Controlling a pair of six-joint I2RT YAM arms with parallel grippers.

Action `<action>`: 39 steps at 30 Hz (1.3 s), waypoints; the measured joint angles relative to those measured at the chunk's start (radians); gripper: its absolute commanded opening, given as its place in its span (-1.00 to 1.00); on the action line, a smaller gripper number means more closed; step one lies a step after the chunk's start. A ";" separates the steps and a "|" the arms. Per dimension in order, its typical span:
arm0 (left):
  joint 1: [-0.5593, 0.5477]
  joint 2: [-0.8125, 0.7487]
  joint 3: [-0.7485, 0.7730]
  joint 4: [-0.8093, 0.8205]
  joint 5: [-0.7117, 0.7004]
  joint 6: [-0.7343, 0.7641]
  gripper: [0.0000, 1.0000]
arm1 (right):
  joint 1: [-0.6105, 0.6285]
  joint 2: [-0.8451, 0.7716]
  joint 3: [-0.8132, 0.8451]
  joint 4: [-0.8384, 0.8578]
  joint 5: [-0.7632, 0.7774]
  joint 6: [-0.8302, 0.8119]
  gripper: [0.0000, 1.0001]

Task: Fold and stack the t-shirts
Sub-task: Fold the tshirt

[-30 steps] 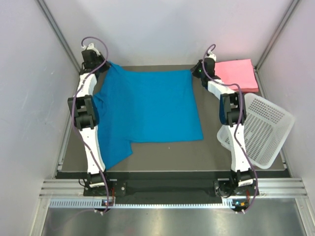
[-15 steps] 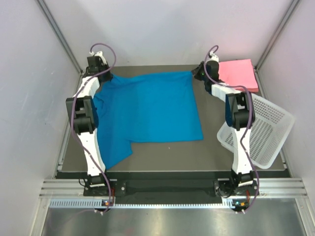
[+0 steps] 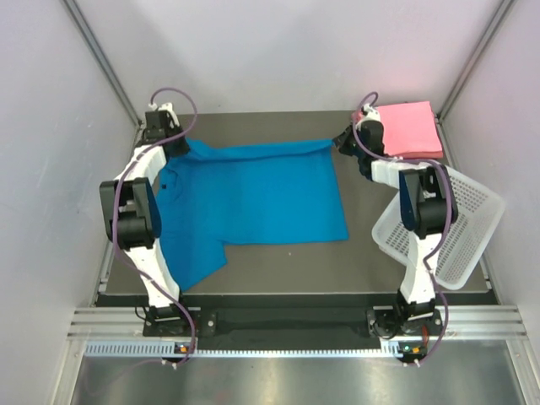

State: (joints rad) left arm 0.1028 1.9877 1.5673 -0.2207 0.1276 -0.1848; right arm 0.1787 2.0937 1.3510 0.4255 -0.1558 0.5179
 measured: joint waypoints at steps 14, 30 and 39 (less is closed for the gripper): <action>0.000 -0.229 -0.341 -0.149 -0.051 -0.139 -0.47 | 0.014 -0.115 -0.261 -0.024 -0.036 -0.067 -1.00; 0.002 -0.358 -0.287 -0.268 -0.117 -0.213 0.10 | 0.047 -0.221 -0.230 -0.248 -0.058 -0.075 -0.32; 0.015 -0.149 -0.145 -0.243 -0.004 -0.156 0.11 | 0.076 -0.143 -0.038 -0.314 -0.091 -0.128 -0.24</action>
State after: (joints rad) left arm 0.1181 1.8385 1.4220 -0.4641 0.1234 -0.3412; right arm 0.2543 1.9503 1.3132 0.1112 -0.2466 0.3901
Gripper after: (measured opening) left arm 0.555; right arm 0.376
